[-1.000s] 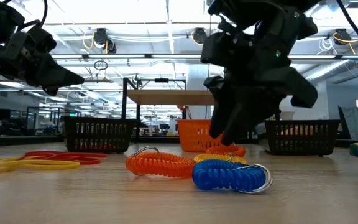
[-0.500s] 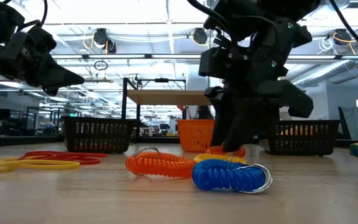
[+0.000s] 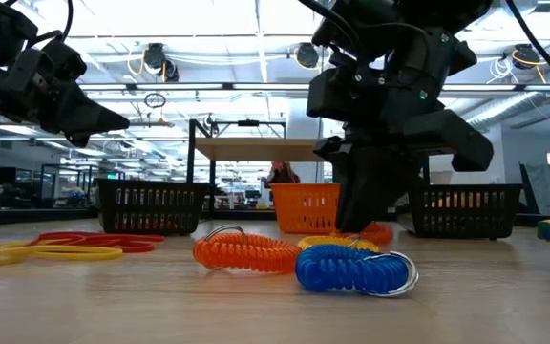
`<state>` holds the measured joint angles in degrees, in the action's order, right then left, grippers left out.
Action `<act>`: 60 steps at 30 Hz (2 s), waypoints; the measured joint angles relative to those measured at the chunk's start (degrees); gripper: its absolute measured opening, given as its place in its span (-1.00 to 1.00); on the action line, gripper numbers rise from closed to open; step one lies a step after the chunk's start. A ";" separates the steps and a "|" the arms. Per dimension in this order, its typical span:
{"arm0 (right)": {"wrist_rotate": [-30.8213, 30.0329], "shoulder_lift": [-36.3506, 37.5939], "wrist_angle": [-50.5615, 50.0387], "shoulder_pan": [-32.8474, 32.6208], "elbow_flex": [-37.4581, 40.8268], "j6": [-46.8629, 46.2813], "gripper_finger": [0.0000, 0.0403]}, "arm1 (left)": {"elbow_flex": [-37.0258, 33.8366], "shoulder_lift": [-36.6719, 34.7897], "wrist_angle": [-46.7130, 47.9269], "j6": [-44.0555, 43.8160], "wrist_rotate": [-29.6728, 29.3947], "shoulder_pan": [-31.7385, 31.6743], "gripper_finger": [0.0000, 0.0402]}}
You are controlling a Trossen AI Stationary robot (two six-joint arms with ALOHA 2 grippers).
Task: Pick & Place Office Desk Supplies
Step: Put the orange spring keychain into the orange bin
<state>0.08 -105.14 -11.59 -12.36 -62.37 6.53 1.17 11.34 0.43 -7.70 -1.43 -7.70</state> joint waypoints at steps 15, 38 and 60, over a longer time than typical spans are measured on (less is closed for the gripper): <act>4.73 15.12 15.50 -0.24 2.27 1.15 -0.99 | 0.00 0.04 0.00 -0.11 -0.01 0.02 -0.95; 0.06 73.20 29.82 10.16 41.46 -11.52 -1.00 | -0.02 0.71 0.00 -0.02 -0.11 0.02 -0.95; 4.34 90.85 32.48 15.31 53.75 -15.34 -1.00 | -0.02 0.71 0.00 -0.33 -0.13 0.00 -0.95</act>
<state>4.42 -14.29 20.89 2.95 -8.62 -8.81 1.15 12.05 0.43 -8.03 -1.56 -7.69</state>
